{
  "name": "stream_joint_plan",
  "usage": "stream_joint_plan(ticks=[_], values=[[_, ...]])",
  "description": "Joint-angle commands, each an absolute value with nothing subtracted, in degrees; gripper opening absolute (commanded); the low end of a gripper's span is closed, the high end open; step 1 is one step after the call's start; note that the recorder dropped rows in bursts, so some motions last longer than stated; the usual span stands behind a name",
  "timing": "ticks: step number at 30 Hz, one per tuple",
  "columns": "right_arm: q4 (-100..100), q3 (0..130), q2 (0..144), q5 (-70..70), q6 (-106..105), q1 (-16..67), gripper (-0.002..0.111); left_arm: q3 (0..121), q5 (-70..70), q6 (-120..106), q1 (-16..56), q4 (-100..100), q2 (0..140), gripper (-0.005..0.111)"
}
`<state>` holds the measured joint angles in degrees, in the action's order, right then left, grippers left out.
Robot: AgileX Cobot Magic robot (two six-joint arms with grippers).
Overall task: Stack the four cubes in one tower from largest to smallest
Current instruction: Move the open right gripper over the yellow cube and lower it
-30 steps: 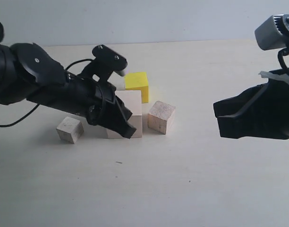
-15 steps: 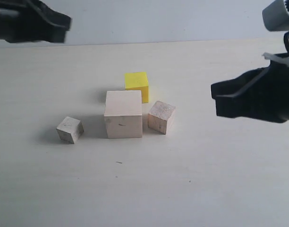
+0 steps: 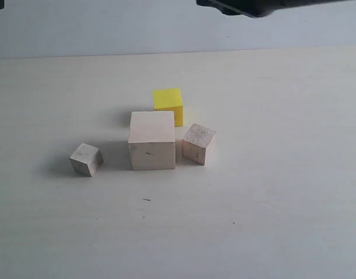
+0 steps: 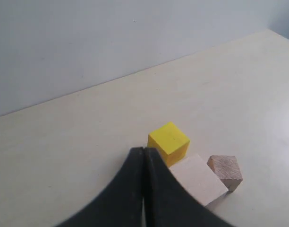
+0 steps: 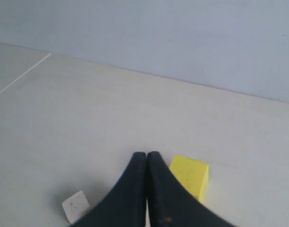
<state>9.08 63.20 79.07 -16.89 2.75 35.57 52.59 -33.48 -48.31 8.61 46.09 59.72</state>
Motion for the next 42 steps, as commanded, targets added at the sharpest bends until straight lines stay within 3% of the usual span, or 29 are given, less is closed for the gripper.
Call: stream_joint_plan(ticks=[1,8,13,15,19,21,42], values=[[7.5,78.5,91.0,-30.4,6.3,33.9,0.000,52.5,-35.2,-41.4,8.3,39.1,58.5,0.000],[0.9,97.6,105.1,-51.0,13.0,33.0,0.000,49.3,-36.5,-39.8,8.3,37.3,57.3,0.000],[1.4,100.1,112.9,-53.9,13.0,33.0,0.005,46.9,-35.5,-39.8,8.3,37.7,56.5,0.000],[5.5,100.1,115.2,-53.4,13.0,33.0,0.020,46.9,-35.3,-39.8,8.3,38.1,56.2,0.000],[7.6,100.2,119.4,-49.7,13.0,33.0,0.073,46.6,-35.1,-39.8,8.3,38.7,56.1,0.000],[8.3,100.4,120.2,-48.0,13.1,33.0,0.084,46.6,-35.1,-39.8,8.3,39.2,56.1,0.000],[3.4,102.8,126.9,-40.2,18.2,32.8,0.083,46.6,-35.3,-39.9,8.3,39.7,56.1,0.000]])
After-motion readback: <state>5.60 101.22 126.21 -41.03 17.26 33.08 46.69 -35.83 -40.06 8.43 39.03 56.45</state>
